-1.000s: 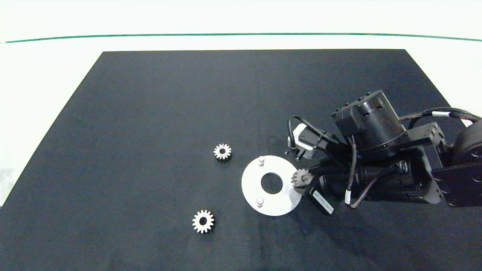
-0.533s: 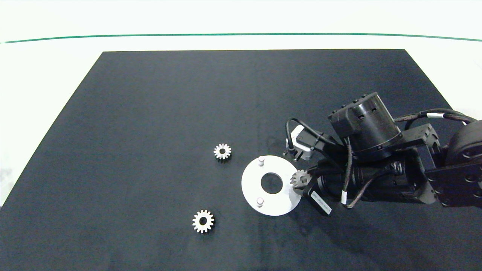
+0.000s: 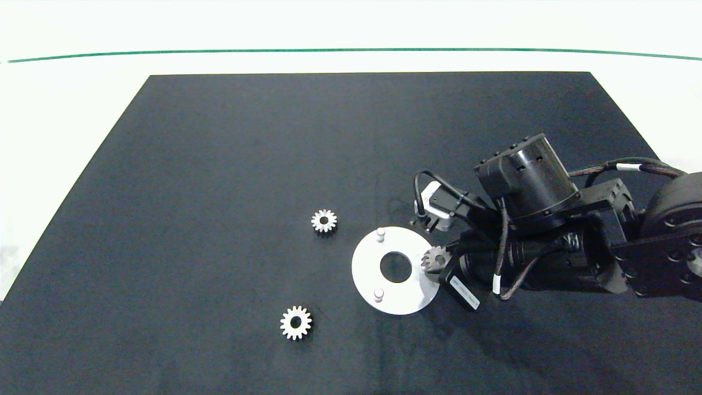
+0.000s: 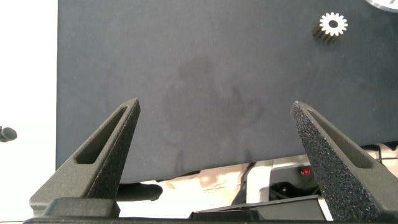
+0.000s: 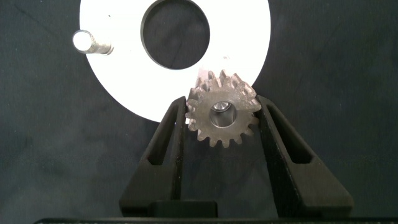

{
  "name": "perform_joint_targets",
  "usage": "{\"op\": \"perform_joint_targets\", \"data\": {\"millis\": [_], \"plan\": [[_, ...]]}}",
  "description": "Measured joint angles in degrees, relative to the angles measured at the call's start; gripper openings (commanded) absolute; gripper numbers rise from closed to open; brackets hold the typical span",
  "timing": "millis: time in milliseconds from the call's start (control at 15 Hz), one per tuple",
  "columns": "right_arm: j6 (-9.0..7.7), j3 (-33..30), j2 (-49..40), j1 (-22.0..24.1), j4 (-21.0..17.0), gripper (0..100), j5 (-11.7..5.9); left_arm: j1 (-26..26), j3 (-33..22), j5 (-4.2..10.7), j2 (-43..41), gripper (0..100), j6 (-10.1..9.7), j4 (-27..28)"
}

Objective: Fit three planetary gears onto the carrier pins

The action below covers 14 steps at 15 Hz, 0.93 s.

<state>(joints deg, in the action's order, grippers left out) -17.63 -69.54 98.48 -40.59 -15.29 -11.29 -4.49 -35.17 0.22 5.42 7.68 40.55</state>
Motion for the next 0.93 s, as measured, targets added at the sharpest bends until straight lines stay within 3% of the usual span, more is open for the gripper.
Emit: {"op": "perform_joint_targets", "data": {"millis": [67,600,667,800,933], "plan": [[0.02,0.0,0.0,0.0,0.0,100,0.00,0.0,0.0,0.02,0.0,100,0.02,0.0],[0.24,-0.1,0.4,0.0,1.8,100,-0.09,0.0,-0.1,0.00,0.4,100,-0.05,-0.1],[0.27,0.0,0.3,0.0,2.7,100,-1.35,0.0,-0.1,0.02,0.4,100,-0.07,-0.1],[0.29,1.8,-1.6,0.0,7.2,100,-9.30,-0.3,-0.1,0.00,0.5,100,-0.13,-0.3],[0.18,5.6,-6.6,0.0,11.7,100,-15.09,-1.6,-0.4,0.00,0.9,100,-0.57,-1.3]]}}
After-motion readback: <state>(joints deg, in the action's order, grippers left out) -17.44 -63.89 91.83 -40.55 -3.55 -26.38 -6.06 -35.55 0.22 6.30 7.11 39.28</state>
